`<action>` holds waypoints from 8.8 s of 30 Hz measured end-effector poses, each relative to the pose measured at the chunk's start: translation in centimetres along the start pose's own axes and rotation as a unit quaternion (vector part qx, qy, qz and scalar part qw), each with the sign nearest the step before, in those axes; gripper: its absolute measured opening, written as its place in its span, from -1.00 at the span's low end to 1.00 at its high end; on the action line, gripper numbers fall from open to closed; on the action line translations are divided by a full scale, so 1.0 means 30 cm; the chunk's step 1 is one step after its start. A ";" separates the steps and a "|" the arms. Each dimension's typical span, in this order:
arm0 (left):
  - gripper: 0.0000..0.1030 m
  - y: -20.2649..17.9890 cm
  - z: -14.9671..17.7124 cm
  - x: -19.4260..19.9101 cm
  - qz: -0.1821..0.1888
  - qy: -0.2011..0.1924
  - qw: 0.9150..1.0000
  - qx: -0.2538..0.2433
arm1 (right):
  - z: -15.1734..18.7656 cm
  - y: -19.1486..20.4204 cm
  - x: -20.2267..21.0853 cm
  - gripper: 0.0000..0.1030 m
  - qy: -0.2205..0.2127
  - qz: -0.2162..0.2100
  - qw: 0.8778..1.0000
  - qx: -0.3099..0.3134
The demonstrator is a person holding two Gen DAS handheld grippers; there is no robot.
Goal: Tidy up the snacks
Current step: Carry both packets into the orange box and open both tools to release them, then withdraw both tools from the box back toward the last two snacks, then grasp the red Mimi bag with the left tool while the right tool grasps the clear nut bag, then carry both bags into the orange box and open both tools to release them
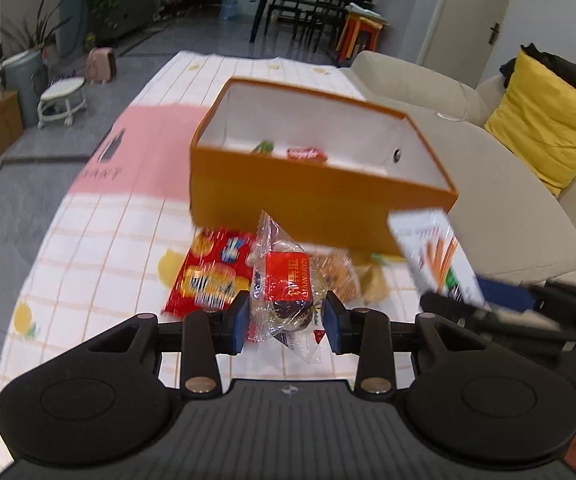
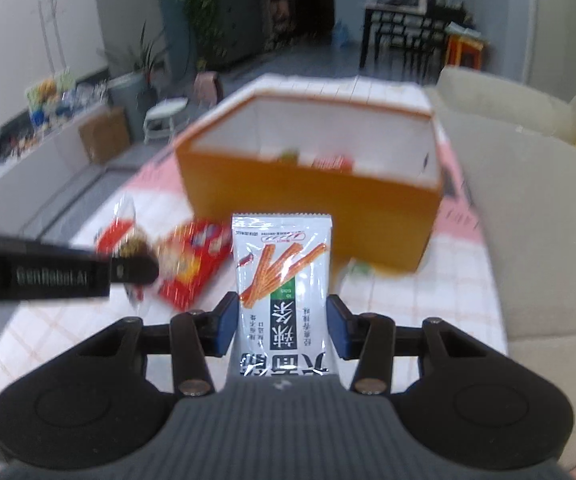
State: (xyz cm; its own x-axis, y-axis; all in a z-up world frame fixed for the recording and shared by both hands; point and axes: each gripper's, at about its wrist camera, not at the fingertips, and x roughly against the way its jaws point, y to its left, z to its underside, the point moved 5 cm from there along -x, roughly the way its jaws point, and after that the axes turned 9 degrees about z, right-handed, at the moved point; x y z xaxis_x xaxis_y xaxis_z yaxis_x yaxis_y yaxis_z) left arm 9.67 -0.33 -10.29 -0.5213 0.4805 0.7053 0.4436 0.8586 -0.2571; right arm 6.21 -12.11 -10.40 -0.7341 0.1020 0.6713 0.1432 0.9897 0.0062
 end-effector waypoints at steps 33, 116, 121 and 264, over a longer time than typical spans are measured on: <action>-0.19 -0.077 -0.591 -0.430 0.046 0.047 0.994 -0.092 | -0.609 -0.242 -0.479 -0.13 0.014 0.015 1.000 0.003; 0.31 -0.049 -0.235 0.104 -0.062 -0.078 0.990 -0.095 | -0.233 -0.084 0.022 0.21 -0.084 0.078 0.991 -0.066; 0.31 0.004 -0.133 0.094 -0.062 -0.067 0.994 -0.060 | -0.108 -0.064 0.009 0.21 -0.069 0.059 0.994 -0.058; 0.46 0.043 -0.547 -0.359 -0.054 0.058 0.991 -0.105 | -0.701 -0.108 -0.355 -1.00 -0.061 0.047 0.990 0.121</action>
State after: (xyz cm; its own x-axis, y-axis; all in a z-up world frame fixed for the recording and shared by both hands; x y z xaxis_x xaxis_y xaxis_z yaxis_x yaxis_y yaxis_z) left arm 27.82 -7.32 -7.37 -0.4916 0.3534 0.7959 0.5376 0.8422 -0.0419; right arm 27.52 -18.51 -2.00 -0.8017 0.1915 0.5662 0.0624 0.9689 -0.2394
